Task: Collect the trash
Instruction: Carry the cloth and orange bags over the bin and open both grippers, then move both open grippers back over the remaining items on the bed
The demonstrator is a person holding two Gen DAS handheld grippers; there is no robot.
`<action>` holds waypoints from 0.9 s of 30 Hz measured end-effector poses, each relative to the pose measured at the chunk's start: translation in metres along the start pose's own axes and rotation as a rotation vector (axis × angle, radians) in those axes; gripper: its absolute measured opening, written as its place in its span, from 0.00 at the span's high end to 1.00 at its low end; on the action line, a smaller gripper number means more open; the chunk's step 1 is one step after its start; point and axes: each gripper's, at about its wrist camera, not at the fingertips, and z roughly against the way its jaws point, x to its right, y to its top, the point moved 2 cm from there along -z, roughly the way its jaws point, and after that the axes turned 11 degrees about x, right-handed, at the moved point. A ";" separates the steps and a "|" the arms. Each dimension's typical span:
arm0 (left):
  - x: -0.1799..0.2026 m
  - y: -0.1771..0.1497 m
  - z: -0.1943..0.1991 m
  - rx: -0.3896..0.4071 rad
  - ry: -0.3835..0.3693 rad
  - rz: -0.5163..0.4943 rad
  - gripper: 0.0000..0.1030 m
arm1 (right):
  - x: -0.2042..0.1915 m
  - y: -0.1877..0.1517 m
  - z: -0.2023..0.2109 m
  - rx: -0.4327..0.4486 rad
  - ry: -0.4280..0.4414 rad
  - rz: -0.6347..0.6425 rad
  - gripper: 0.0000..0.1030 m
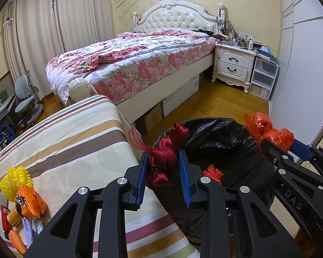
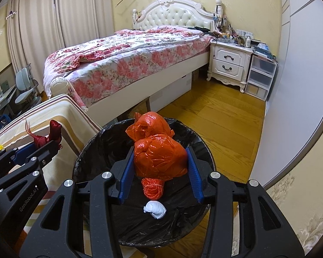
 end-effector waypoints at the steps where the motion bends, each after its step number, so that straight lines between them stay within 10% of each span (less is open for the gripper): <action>1: 0.001 0.000 -0.001 -0.001 -0.001 -0.003 0.72 | 0.001 0.000 -0.001 -0.002 -0.001 -0.002 0.57; 9: 0.006 0.000 -0.007 -0.014 0.003 -0.014 0.70 | 0.009 0.000 -0.004 -0.011 -0.007 -0.014 0.56; 18: 0.001 0.001 -0.004 0.008 0.033 -0.008 0.33 | 0.012 0.002 -0.003 -0.001 -0.019 -0.026 0.44; 27: -0.008 0.001 0.006 0.010 0.048 0.009 0.30 | 0.011 -0.001 0.002 -0.006 -0.031 -0.036 0.43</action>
